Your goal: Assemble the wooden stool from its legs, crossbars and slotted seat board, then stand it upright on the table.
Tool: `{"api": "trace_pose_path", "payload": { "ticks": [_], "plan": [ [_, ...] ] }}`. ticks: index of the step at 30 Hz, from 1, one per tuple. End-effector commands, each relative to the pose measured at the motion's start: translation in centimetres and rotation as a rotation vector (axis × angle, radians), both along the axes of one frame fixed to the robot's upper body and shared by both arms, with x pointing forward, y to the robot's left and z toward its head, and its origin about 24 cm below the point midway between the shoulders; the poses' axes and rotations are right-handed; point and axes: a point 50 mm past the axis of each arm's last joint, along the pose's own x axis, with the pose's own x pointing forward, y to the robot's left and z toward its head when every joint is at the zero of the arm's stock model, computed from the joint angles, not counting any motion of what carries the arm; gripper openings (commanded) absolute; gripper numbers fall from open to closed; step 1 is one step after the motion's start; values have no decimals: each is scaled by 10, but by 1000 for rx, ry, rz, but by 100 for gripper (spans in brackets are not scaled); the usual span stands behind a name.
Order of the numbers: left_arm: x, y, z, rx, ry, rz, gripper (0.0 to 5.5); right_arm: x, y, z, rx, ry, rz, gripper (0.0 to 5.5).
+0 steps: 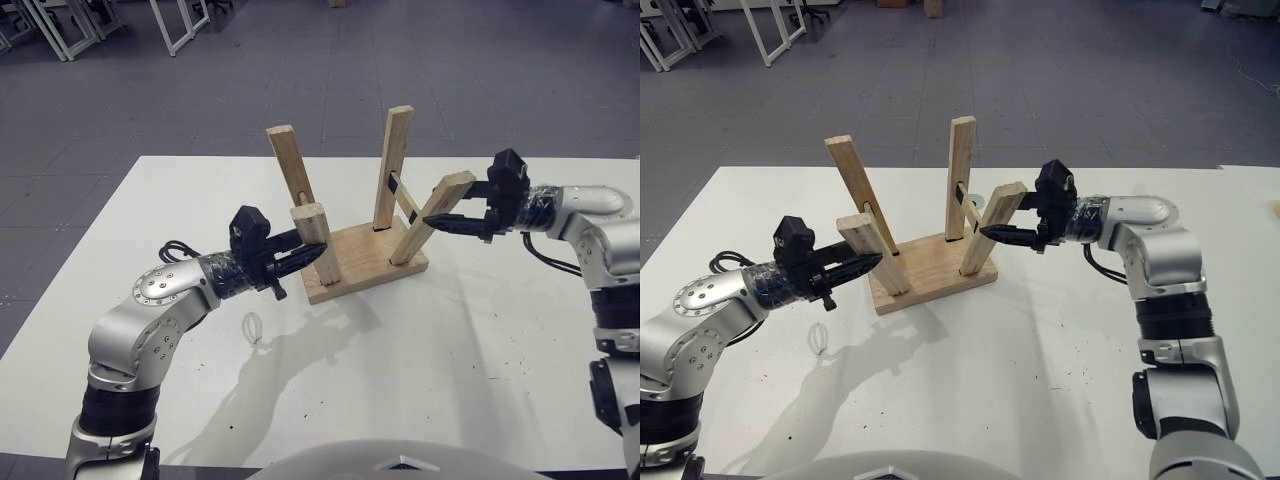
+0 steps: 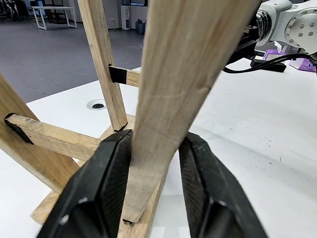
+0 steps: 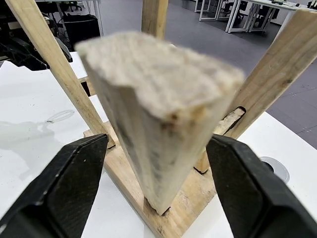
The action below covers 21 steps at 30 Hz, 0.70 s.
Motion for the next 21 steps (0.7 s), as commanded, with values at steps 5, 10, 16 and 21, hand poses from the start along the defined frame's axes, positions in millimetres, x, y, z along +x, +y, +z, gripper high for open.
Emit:
{"api": "trace_pose_path", "payload": {
  "ticks": [5, 10, 16, 21],
  "plan": [
    [4, 14, 6, -11, 48, -192, 133, -37, 8, -7, 75, 245, 212, 219],
    [-7, 31, 20, -92, 222, -353, 133, -62, 12, -1, 133, 432, 272, 174],
    [-22, 41, 20, -230, 427, -271, 133, -93, 18, 10, 177, 699, 249, 174],
    [-28, 41, 11, -181, 623, -271, 133, -84, 20, 9, 217, 885, 235, 174]
  ]
}}
